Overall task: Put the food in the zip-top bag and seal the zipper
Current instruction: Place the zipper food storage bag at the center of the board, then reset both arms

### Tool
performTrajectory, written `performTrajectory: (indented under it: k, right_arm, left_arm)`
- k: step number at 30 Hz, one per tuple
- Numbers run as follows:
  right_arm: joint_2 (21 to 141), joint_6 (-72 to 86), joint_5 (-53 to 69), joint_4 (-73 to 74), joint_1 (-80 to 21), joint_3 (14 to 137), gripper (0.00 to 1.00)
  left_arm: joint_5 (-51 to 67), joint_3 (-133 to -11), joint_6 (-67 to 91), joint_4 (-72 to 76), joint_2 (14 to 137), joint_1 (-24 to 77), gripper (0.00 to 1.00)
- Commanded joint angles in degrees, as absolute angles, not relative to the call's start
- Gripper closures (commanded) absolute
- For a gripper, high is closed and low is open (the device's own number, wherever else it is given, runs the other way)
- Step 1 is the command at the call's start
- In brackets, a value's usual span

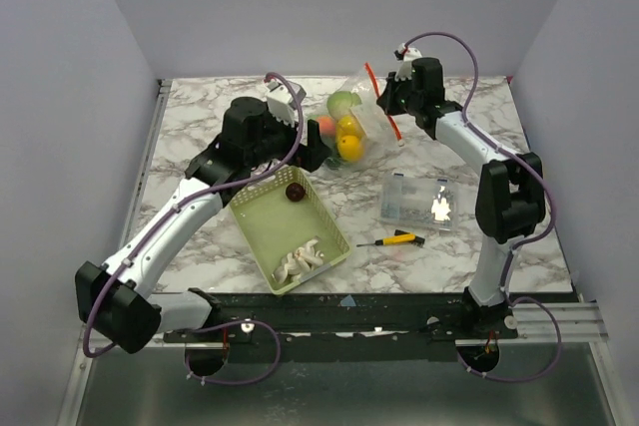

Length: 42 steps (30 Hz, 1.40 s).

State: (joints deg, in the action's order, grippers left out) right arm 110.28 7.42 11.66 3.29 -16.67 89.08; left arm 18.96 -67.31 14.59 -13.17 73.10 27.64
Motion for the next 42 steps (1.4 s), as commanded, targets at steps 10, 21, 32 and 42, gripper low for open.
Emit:
performTrajectory:
  k: [10, 21, 32, 42]
  right_arm:
    - [111.83, 6.82, 4.92, 3.87, -12.35, 82.40, 0.99]
    - [112.99, 10.40, -2.48, 17.33, -12.36, 90.27, 0.68]
    - [96.72, 14.22, -8.66, 28.45, -14.02, 90.41, 0.24]
    - [59.83, 23.15, 4.68, 17.55, -14.57, 63.85, 0.18]
  left_arm:
    - [0.57, -61.58, 17.73, -17.74, 54.61, 29.40, 0.01]
    - [-8.71, -53.63, 17.84, -18.74, 42.26, 29.09, 0.01]
    - [-7.96, -58.98, 17.60, -19.67, 38.53, 29.09, 0.02]
    - [-10.32, -59.73, 13.50, -17.52, 34.32, 29.09, 0.01]
